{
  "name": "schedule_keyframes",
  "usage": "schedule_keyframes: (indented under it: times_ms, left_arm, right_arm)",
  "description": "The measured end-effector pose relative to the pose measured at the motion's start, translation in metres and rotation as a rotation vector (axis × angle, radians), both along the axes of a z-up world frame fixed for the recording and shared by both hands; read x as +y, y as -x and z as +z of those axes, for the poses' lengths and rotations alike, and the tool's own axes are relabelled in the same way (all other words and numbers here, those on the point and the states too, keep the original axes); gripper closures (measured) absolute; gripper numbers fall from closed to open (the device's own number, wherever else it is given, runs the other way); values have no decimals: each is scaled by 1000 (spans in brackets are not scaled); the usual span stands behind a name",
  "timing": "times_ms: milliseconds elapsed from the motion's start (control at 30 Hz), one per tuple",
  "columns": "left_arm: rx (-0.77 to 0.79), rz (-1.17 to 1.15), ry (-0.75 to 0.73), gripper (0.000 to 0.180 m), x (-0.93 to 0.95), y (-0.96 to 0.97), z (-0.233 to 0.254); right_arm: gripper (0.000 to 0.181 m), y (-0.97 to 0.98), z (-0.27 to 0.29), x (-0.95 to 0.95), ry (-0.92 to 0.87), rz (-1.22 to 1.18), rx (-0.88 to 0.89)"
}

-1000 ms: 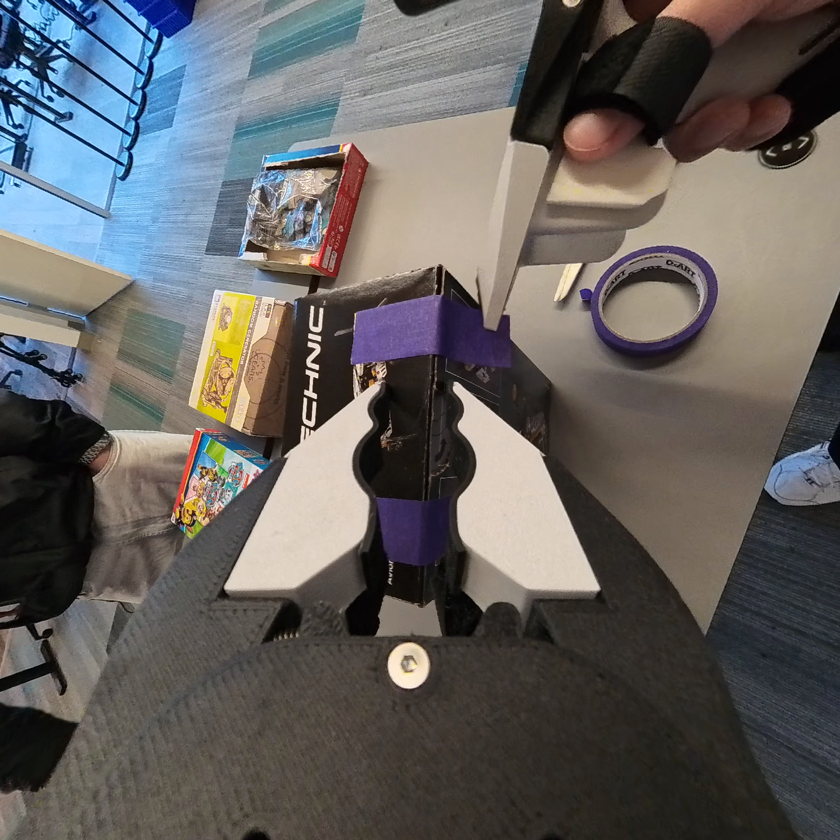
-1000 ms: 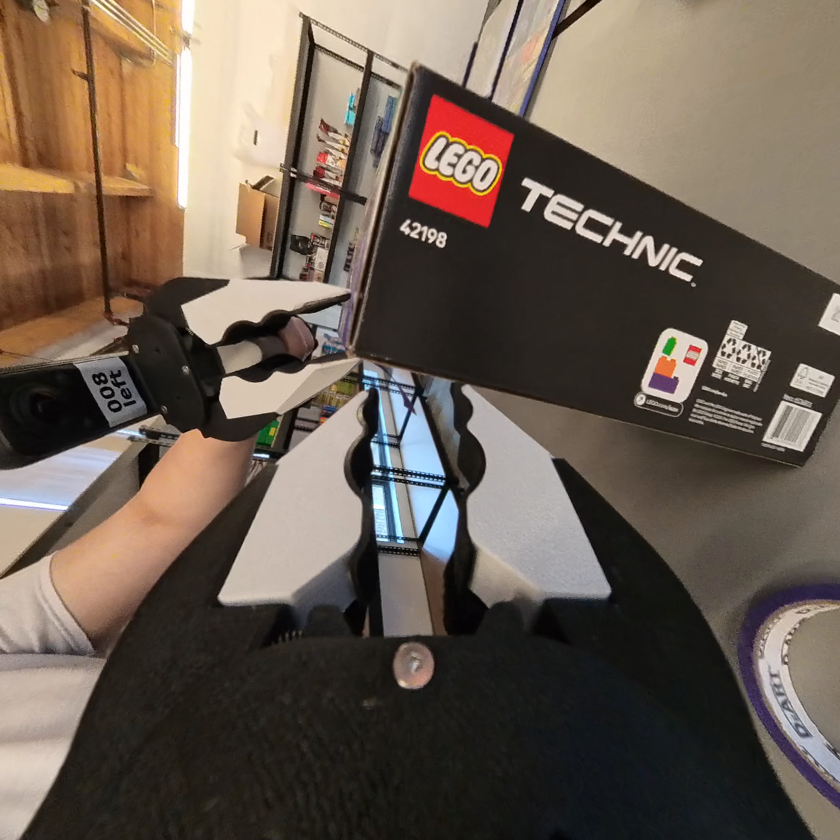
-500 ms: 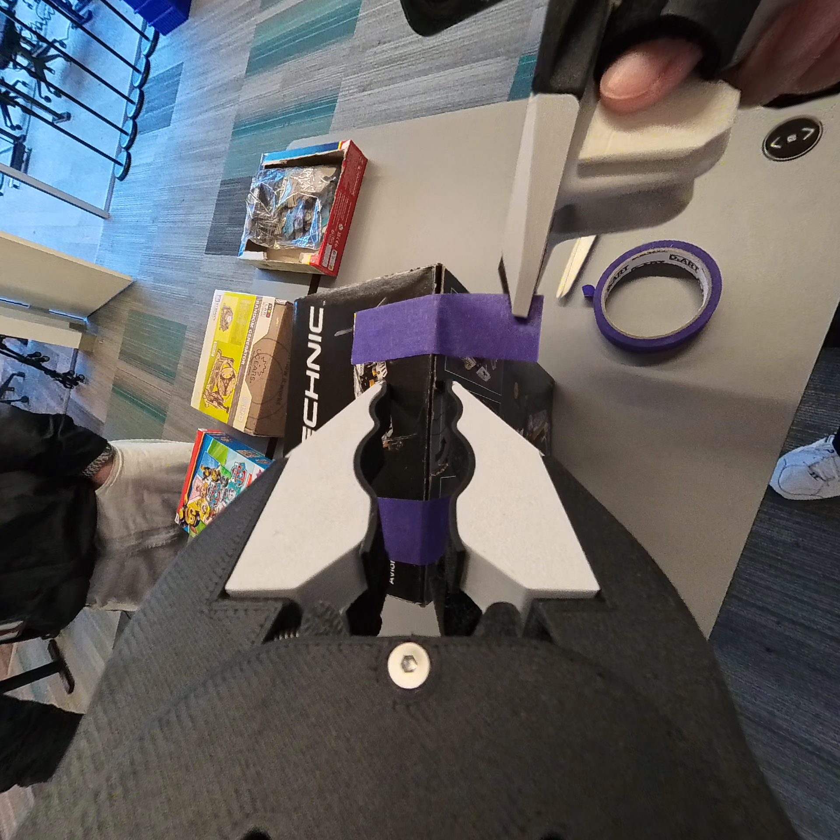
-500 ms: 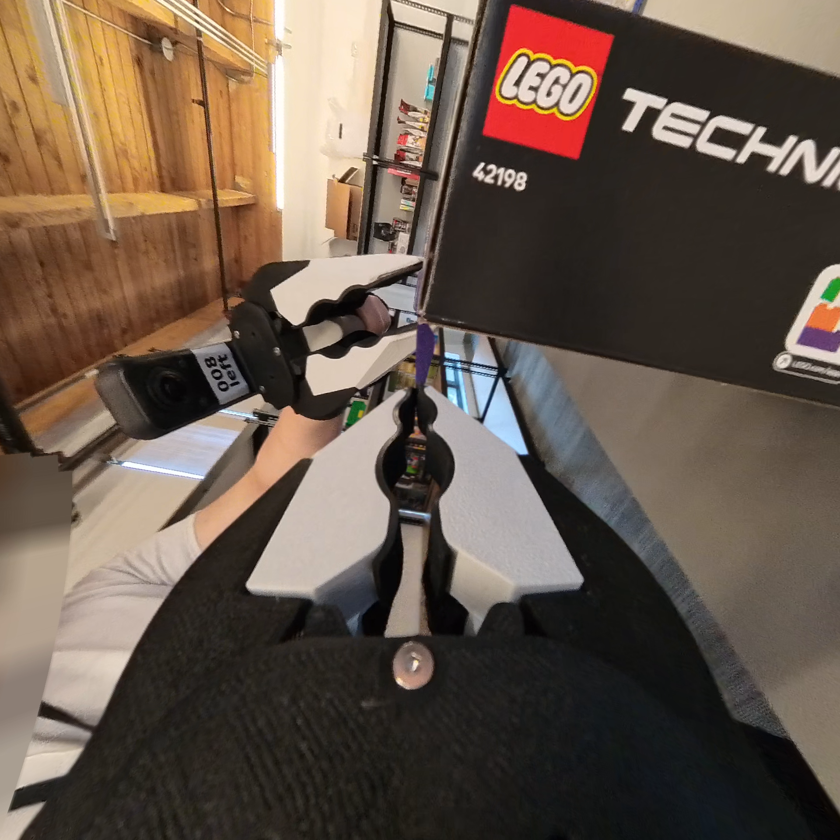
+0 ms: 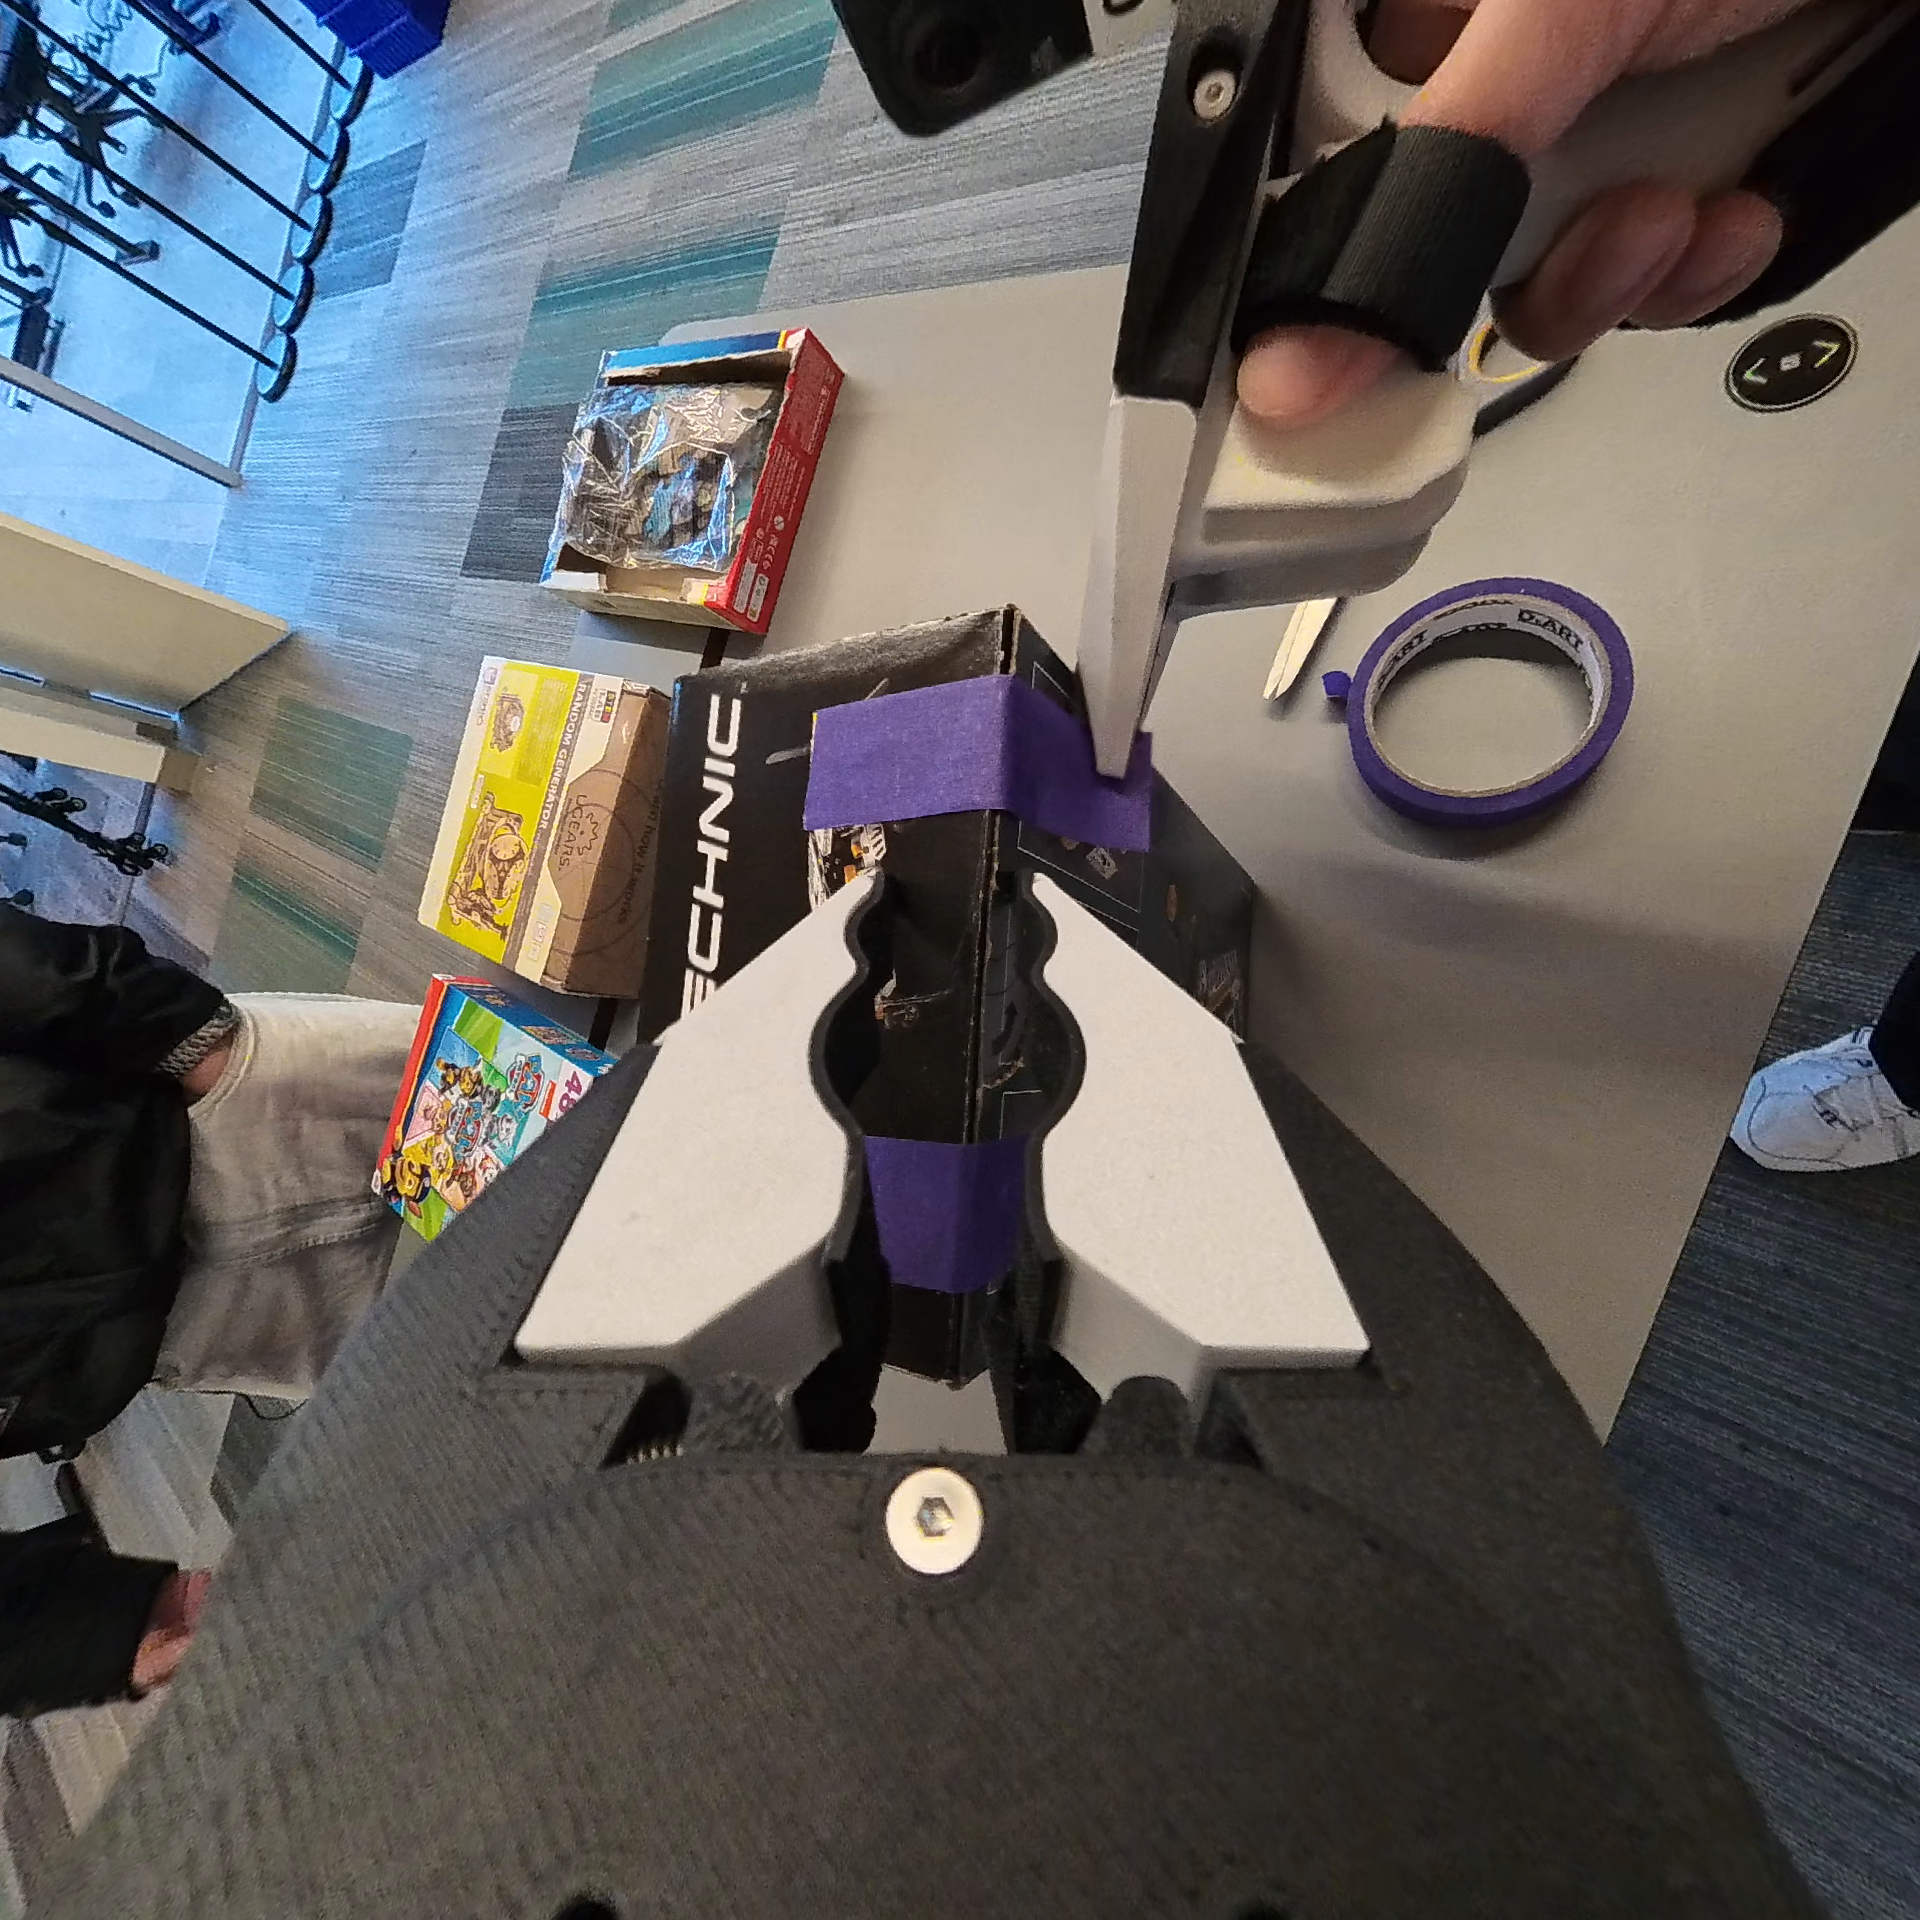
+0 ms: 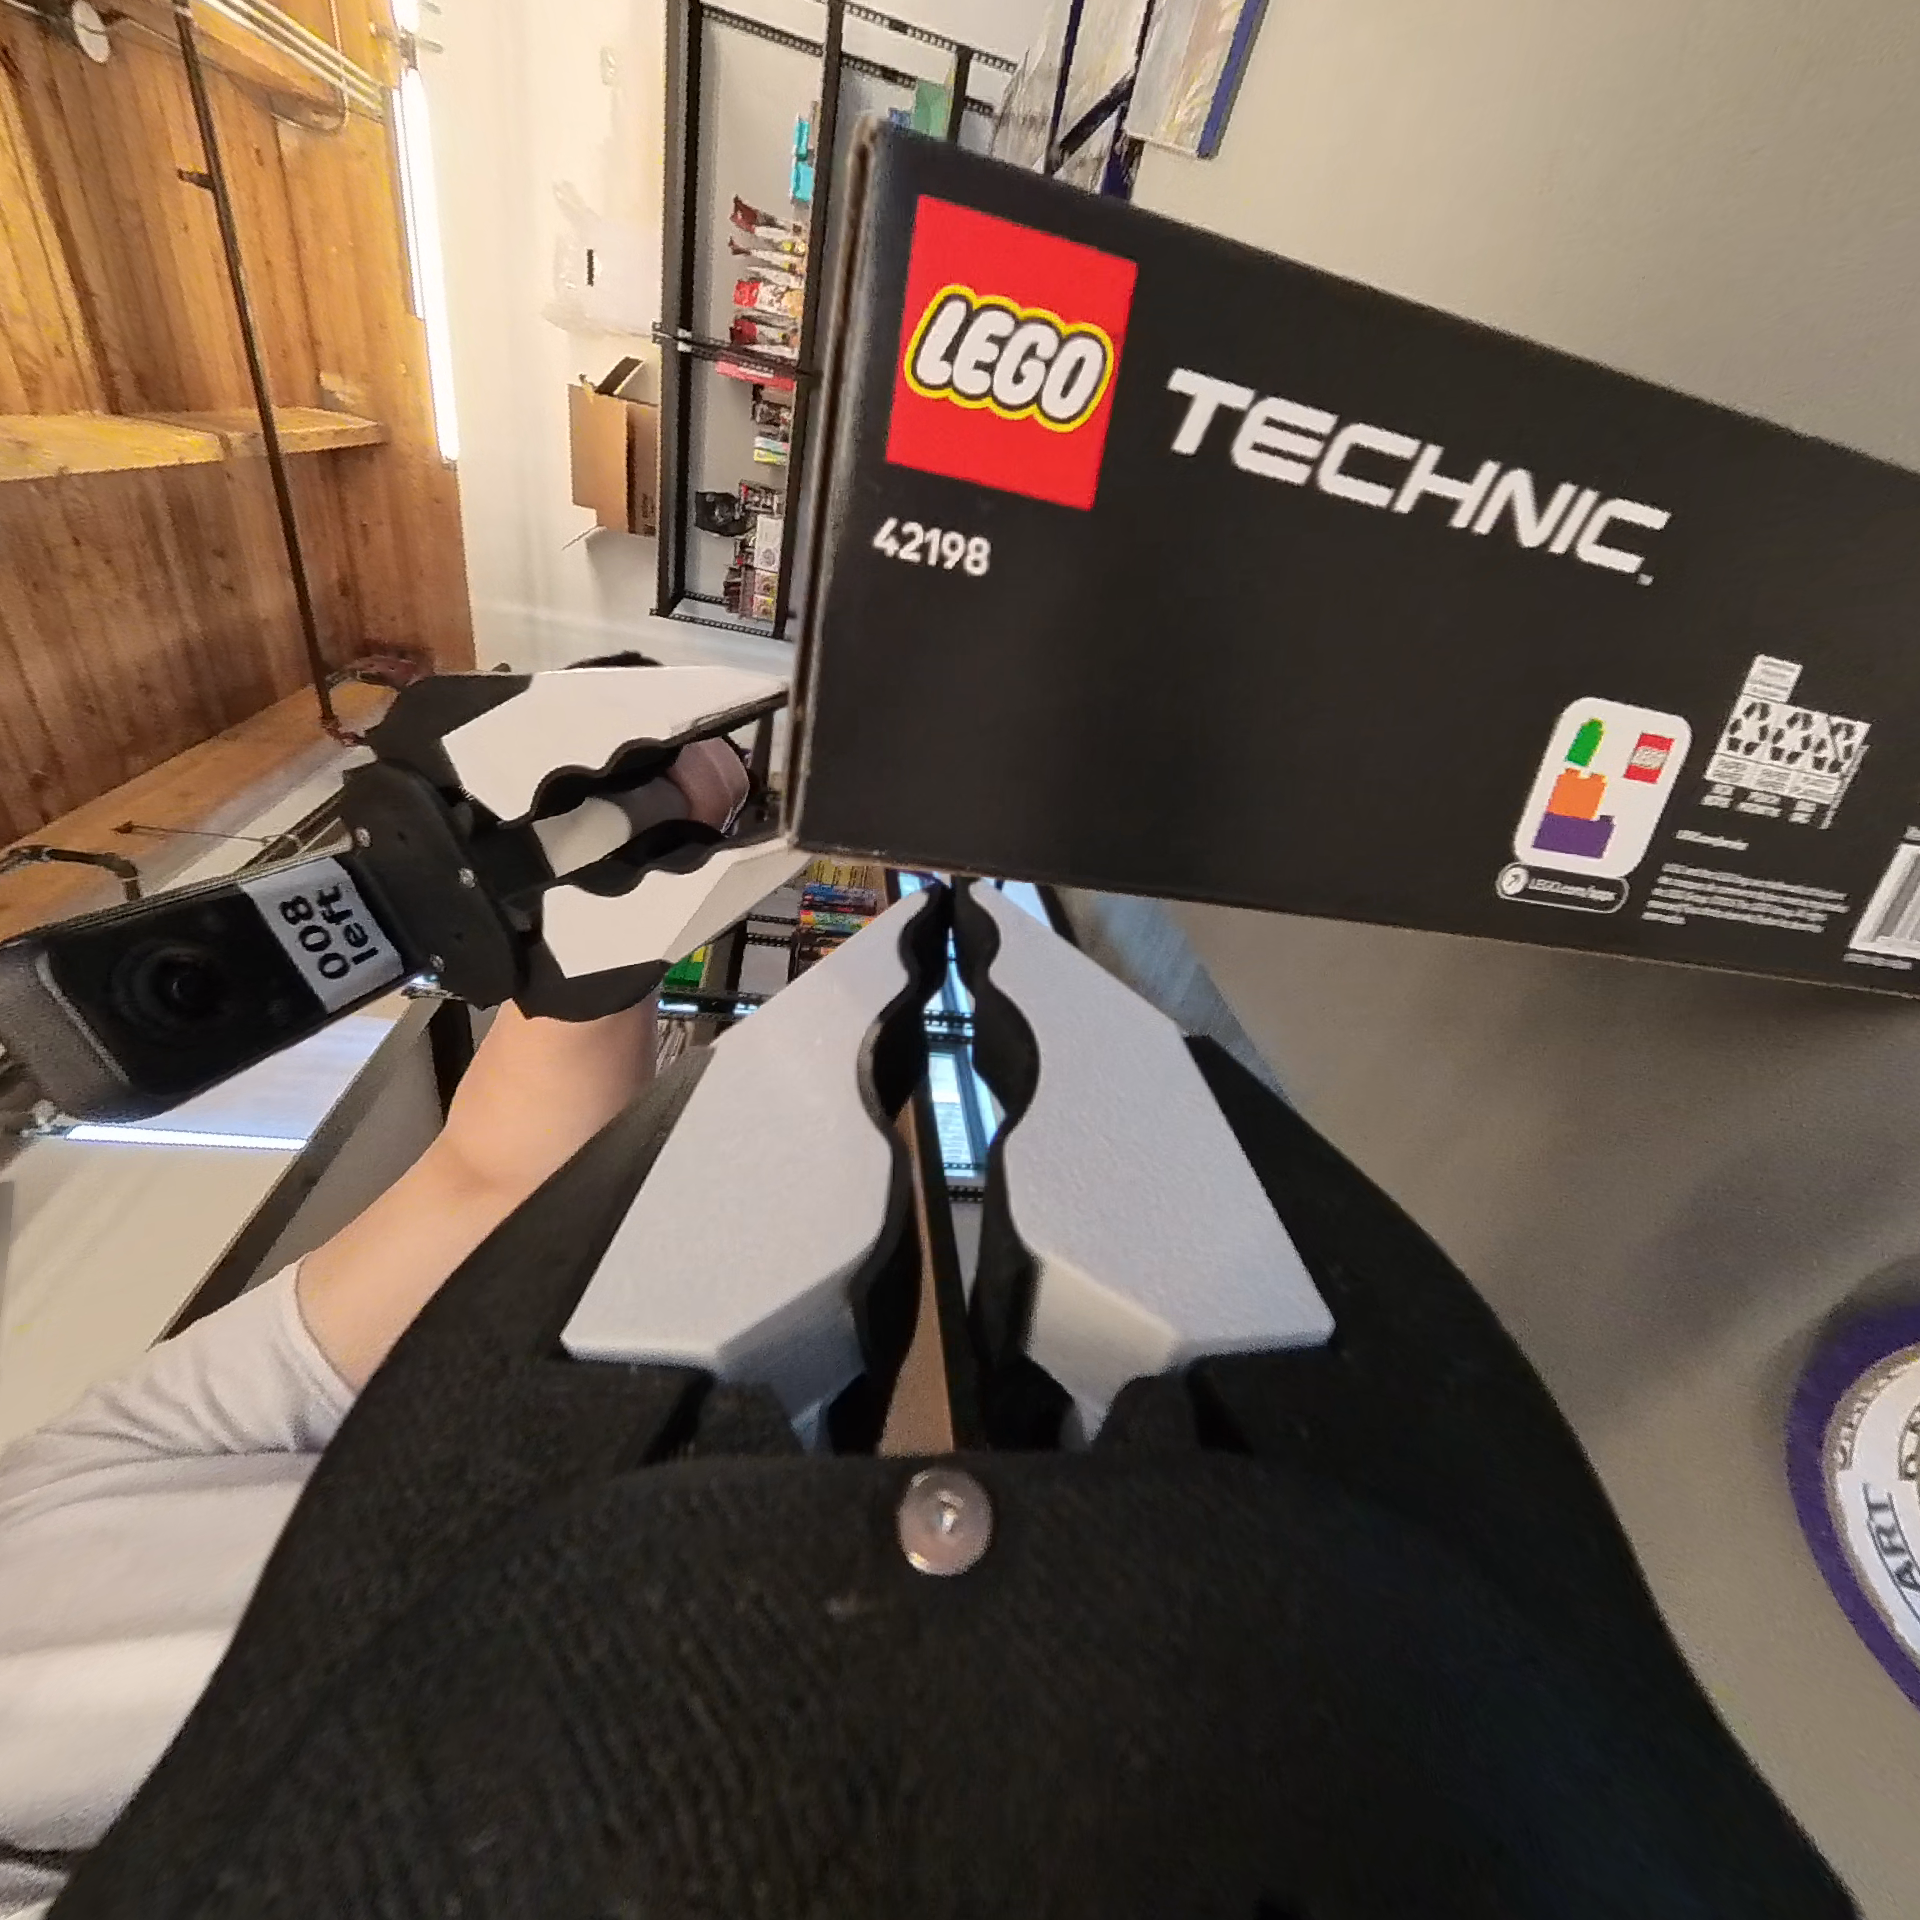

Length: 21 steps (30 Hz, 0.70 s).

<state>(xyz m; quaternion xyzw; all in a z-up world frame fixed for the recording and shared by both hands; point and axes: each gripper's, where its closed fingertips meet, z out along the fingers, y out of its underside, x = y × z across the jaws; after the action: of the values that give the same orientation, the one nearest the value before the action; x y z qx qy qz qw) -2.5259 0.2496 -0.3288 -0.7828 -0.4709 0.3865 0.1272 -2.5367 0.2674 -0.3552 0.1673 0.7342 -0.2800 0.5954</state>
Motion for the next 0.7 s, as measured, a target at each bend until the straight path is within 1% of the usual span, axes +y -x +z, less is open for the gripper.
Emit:
schedule_keyframes:
  times_ms: [200, 367, 467, 500, 533, 567, 667, 700]
  left_arm:
    - [8, -2, 7, 158, 0, 0, 0]
    - [20, -8, 1, 158, 1, 0, 0]
    - [21, -13, 3, 158, 1, 0, 0]
    - [20, -15, 4, 158, 1, 0, 0]
    - [19, -17, 7, 158, 1, 0, 0]
    - [19, -20, 10, 158, 1, 0, 0]
    - [21, -26, 11, 158, 1, 0, 0]
    - [24, -27, 12, 158, 1, 0, 0]
  right_arm:
    - [180, 1, -3, -3, -27, -47, 99]
    - [180, 2, -6, -4, -94, -126, 98]
    - [178, 0, -10, -3, -151, -128, 43]
    - [178, 0, -21, -1, -210, -120, 72]
    - [166, 2, -38, 3, -262, -101, 156]
    - [166, 2, -49, 5, -281, -77, 213]
    - [168, -6, -48, 6, -230, -66, 155]
    - [173, -6, -42, 9, -193, -72, 139]
